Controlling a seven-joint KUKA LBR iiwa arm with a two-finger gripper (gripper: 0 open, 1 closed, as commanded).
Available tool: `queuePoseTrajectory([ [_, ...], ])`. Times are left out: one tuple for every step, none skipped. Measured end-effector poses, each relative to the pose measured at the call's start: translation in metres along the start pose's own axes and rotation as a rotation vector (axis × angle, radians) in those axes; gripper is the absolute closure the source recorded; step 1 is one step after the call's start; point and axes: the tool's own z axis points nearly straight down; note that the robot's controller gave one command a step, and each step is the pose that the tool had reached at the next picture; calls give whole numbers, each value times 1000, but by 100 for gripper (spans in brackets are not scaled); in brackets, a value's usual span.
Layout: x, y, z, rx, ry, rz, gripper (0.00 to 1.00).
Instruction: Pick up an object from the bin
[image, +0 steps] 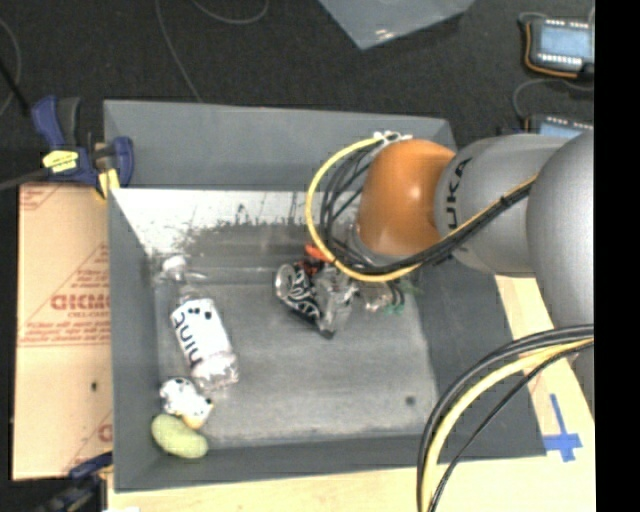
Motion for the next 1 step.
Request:
queuePoseTrajectory([
  [-2,-1,-19,1,-6,1,100],
])
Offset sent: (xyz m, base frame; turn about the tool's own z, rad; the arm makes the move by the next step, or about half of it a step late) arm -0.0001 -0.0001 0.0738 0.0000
